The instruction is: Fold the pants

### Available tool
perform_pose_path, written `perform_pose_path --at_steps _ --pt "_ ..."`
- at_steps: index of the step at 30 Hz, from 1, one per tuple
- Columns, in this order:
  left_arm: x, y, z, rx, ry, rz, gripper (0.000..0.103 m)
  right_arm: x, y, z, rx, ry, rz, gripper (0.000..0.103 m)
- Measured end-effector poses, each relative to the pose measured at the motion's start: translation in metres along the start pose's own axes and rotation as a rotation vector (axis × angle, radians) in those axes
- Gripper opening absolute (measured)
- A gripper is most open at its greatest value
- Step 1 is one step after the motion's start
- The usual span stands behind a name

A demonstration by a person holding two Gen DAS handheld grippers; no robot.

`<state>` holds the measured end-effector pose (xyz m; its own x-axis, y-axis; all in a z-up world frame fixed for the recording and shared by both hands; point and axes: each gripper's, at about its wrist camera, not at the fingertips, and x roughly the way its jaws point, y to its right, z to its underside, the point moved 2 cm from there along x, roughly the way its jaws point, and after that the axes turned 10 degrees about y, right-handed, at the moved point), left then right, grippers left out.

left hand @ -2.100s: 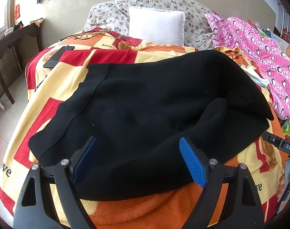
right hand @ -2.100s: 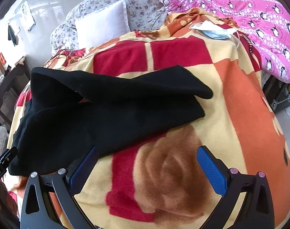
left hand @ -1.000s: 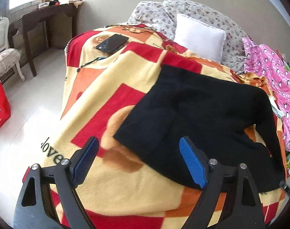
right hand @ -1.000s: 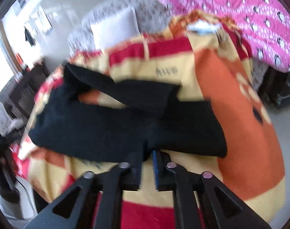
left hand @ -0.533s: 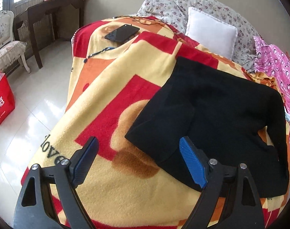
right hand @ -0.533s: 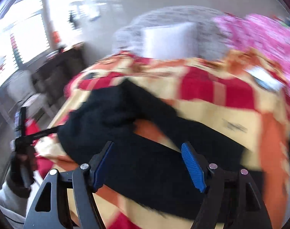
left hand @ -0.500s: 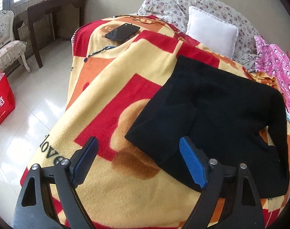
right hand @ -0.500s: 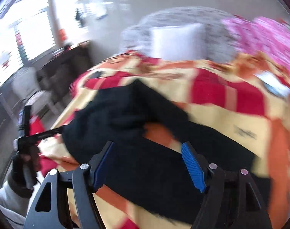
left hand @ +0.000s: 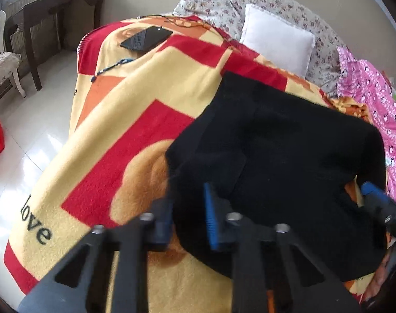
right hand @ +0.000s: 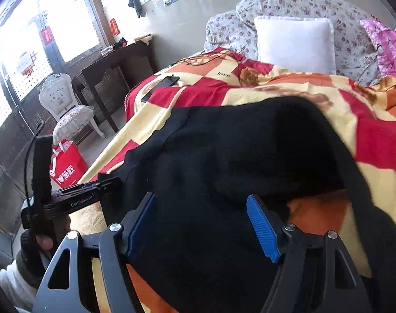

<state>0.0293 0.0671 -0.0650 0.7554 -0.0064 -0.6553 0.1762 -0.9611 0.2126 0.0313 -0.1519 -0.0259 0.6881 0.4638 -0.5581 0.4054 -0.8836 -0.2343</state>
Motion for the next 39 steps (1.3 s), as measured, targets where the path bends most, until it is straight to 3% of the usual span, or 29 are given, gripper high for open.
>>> perform_pose_path --at_steps 8,14,18,21,25,29,30,31,32,33,35,39 --pt "-0.048 0.001 -0.011 0.036 0.104 0.049 0.006 0.015 -0.022 0.009 -0.030 -0.038 -0.043 0.072" --pt "-0.046 -0.015 0.007 0.038 0.067 0.010 0.006 0.018 -0.032 0.006 -0.052 -0.033 -0.071 0.073" --pt "-0.025 -0.023 0.015 0.024 0.007 0.001 0.009 0.025 -0.037 -0.019 -0.128 -0.012 -0.046 0.073" --pt "-0.021 -0.026 0.014 -0.002 0.004 -0.014 0.019 0.036 -0.038 -0.050 -0.195 0.024 -0.010 0.085" --pt "-0.019 -0.035 0.013 -0.035 0.008 -0.043 0.044 0.079 -0.028 -0.087 -0.313 -0.003 0.101 0.085" --pt "-0.015 -0.039 0.012 -0.028 0.004 -0.055 0.046 0.126 -0.016 -0.097 -0.401 -0.105 0.141 0.083" --pt "-0.014 -0.038 0.011 -0.019 0.007 -0.064 0.047 0.138 -0.013 -0.094 -0.430 -0.153 0.143 0.075" --pt "-0.013 -0.038 0.012 -0.013 0.007 -0.068 0.047 0.148 -0.012 -0.089 -0.459 -0.192 0.151 0.042" --pt "-0.012 -0.038 0.011 -0.007 0.005 -0.071 0.049 0.151 -0.010 -0.086 -0.470 -0.205 0.155 0.019" --pt "-0.011 -0.038 0.011 -0.004 0.004 -0.075 0.049 0.153 -0.009 -0.084 -0.454 -0.213 0.132 0.005" --pt "-0.010 -0.037 0.010 0.009 0.008 -0.091 0.049 0.140 -0.008 -0.081 -0.402 -0.179 0.097 0.005" --pt "-0.012 -0.042 0.006 0.007 0.008 -0.102 0.049 0.074 -0.033 -0.078 -0.375 -0.065 -0.004 0.005"
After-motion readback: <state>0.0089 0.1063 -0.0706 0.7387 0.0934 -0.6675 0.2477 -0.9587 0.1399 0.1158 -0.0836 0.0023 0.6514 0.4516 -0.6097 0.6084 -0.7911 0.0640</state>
